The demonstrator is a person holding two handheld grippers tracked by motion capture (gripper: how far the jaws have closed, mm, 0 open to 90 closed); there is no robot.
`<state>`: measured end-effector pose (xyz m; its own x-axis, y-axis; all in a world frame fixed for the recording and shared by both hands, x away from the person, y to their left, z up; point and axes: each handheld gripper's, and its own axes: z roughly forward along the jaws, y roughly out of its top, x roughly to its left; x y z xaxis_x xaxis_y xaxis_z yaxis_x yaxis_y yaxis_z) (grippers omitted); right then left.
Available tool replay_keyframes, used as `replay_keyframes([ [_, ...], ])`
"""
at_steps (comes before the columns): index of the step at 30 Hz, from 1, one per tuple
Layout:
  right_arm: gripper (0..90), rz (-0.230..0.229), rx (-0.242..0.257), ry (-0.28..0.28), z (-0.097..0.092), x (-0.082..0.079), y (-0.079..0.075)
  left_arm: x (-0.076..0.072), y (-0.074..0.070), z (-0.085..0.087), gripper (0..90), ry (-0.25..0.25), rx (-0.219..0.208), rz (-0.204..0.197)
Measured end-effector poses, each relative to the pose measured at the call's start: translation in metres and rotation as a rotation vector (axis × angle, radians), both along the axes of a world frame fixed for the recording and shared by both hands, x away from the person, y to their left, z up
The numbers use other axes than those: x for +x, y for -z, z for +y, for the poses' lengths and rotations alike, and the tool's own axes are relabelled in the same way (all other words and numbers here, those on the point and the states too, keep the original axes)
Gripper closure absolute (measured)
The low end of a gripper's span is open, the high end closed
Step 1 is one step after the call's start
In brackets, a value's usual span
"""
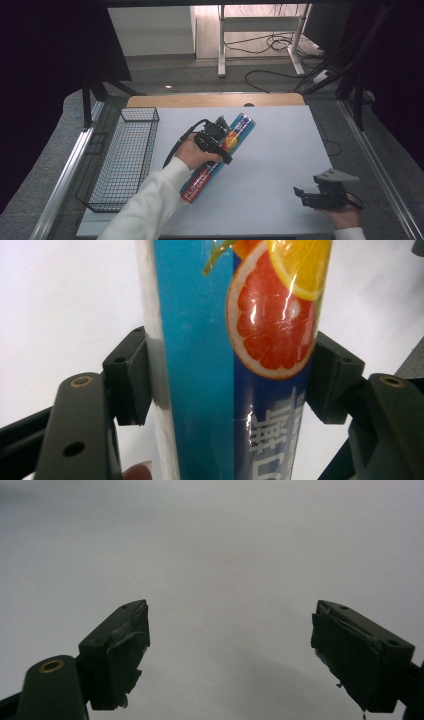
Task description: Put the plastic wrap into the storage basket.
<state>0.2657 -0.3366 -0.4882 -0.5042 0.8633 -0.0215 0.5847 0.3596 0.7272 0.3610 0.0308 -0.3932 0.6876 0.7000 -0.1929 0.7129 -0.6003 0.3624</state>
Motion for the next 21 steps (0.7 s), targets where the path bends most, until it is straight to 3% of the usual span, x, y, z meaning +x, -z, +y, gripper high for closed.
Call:
replay_keyframes([
  [15, 16.3, 0.008, -0.005, -0.005, 0.003, 0.000, 0.002, 0.002, -0.019, 0.040, 31.8, -0.058, 0.022, -0.043],
  [21, 16.4, 0.008, -0.005, -0.004, 0.002, 0.001, 0.002, 0.003, -0.029, 0.054, 31.9, -0.067, 0.028, -0.039],
])
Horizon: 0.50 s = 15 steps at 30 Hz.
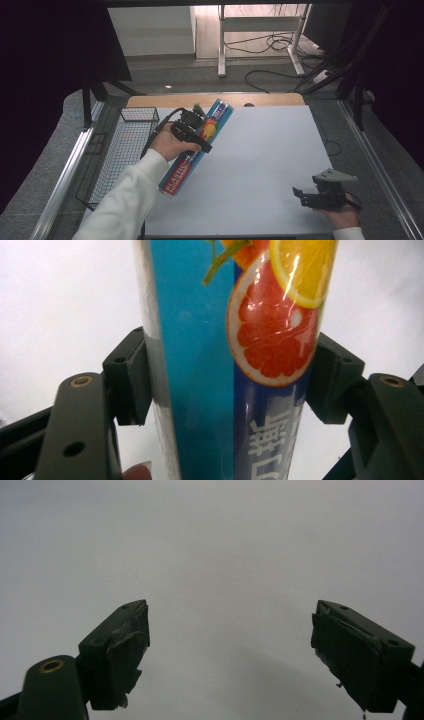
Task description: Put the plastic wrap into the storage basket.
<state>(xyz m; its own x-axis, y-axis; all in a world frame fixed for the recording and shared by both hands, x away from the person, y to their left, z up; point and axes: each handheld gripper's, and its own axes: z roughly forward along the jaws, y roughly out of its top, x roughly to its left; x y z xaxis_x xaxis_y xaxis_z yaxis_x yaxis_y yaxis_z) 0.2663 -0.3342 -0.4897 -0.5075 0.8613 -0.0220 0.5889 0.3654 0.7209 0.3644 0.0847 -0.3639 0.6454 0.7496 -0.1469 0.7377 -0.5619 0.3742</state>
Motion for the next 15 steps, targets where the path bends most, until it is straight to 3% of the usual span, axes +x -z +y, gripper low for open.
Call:
replay_keyframes([
  [15, 16.3, 0.003, -0.003, -0.001, 0.000, 0.000, 0.001, 0.002, -0.021, 0.036, 31.8, -0.054, 0.036, -0.006],
])
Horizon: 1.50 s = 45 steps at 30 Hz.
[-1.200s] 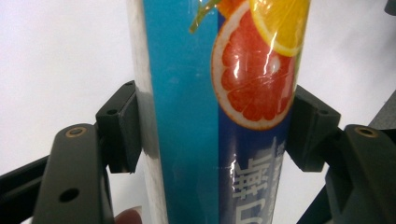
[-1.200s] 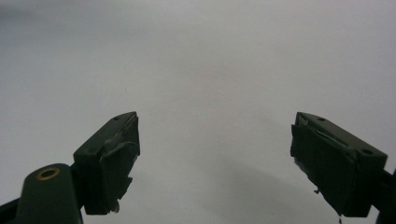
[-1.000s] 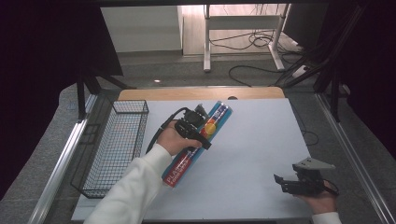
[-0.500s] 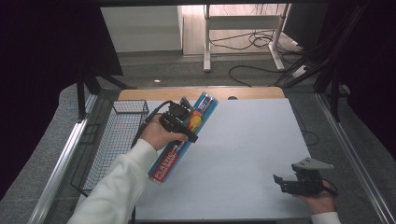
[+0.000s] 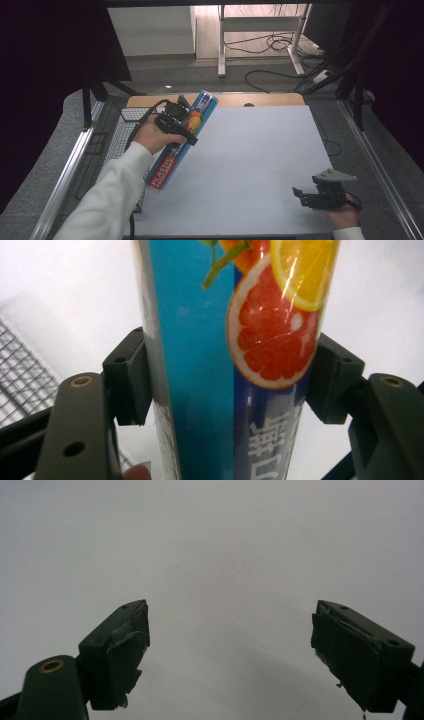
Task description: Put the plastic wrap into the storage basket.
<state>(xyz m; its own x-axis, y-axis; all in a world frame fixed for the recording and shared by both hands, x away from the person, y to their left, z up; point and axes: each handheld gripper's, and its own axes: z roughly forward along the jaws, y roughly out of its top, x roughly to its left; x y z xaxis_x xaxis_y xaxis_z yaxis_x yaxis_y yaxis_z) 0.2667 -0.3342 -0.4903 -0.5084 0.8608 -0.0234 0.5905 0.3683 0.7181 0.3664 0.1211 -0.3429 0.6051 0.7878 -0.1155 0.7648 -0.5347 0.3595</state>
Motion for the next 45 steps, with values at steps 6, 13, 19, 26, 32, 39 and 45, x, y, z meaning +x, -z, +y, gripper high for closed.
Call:
replay_keyframes([
  [6, 16.3, 0.004, -0.004, 0.003, 0.001, 0.001, 0.000, -0.002, -0.010, 0.021, 31.8, -0.035, 0.010, -0.003],
  [13, 16.2, -0.001, -0.003, 0.000, 0.001, 0.002, 0.001, 0.000, -0.002, 0.046, 31.8, -0.099, 0.024, 0.008],
  [19, 16.2, -0.001, -0.002, 0.003, 0.001, 0.002, 0.000, 0.000, 0.006, 0.070, 31.8, -0.147, 0.036, 0.026],
  [26, 16.2, 0.001, -0.004, 0.003, 0.001, 0.002, 0.001, -0.001, 0.011, 0.095, 31.8, -0.198, 0.037, 0.040],
  [32, 16.1, 0.002, -0.007, 0.003, 0.001, 0.003, 0.001, 0.002, 0.024, 0.124, 31.8, -0.265, 0.041, 0.059],
  [39, 16.1, 0.001, -0.006, 0.005, 0.001, 0.003, 0.001, 0.004, 0.041, 0.146, 31.8, -0.329, 0.070, 0.077],
  [45, 16.1, -0.002, -0.005, 0.005, 0.001, 0.003, 0.001, 0.007, 0.058, 0.154, 31.8, -0.351, 0.073, 0.106],
])
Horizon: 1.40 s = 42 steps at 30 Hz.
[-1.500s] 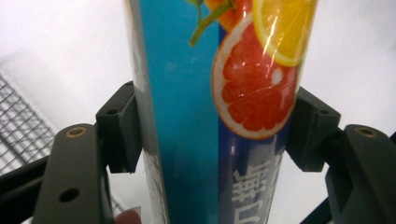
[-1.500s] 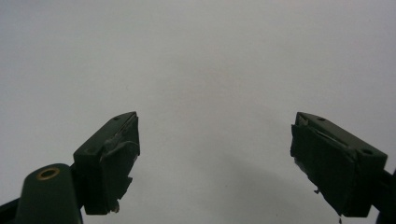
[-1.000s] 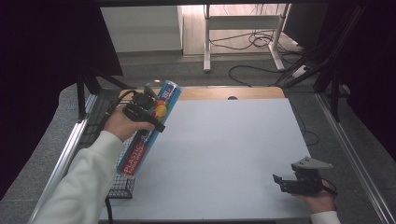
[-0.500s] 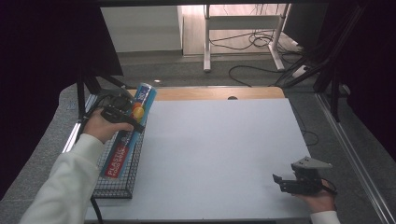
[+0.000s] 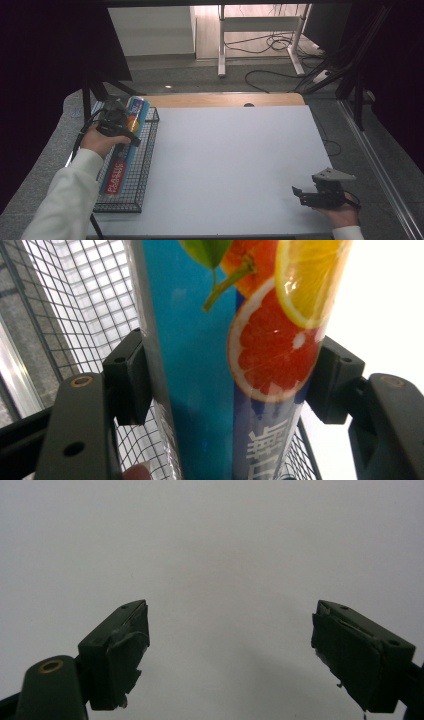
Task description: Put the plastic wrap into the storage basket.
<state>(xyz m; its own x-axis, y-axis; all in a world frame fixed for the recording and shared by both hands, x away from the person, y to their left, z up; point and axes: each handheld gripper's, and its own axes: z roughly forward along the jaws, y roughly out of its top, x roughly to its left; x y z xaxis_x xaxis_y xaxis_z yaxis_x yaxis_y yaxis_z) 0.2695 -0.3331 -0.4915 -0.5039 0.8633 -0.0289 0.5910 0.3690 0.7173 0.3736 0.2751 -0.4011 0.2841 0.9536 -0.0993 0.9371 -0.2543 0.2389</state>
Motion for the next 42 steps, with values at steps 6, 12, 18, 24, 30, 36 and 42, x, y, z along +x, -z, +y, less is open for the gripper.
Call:
replay_keyframes([
  [6, 16.1, 0.002, -0.001, -0.002, 0.001, 0.000, 0.000, 0.003, 0.014, 0.003, 31.8, -0.023, 0.006, 0.018],
  [12, 16.1, 0.002, -0.002, -0.001, 0.001, 0.000, 0.000, 0.007, 0.036, 0.003, 31.7, -0.063, 0.040, 0.030],
  [18, 16.1, 0.005, -0.006, -0.002, 0.002, 0.000, 0.001, 0.014, 0.054, -0.001, 31.6, -0.108, 0.060, 0.030],
  [24, 16.1, 0.003, -0.005, -0.002, 0.001, 0.000, 0.001, 0.020, 0.067, -0.001, 31.5, -0.145, 0.082, 0.032],
  [30, 16.1, 0.004, -0.008, -0.004, 0.001, 0.000, 0.001, 0.022, 0.077, -0.009, 22.4, -0.160, 0.137, -0.018],
  [36, 16.1, 0.002, -0.011, -0.005, 0.001, -0.001, 0.000, 0.013, 0.057, -0.011, 14.8, -0.136, 0.118, -0.090],
  [42, 16.1, 0.000, -0.008, -0.005, 0.001, -0.001, 0.001, -0.009, 0.037, -0.005, 14.4, -0.088, 0.006, -0.182],
])
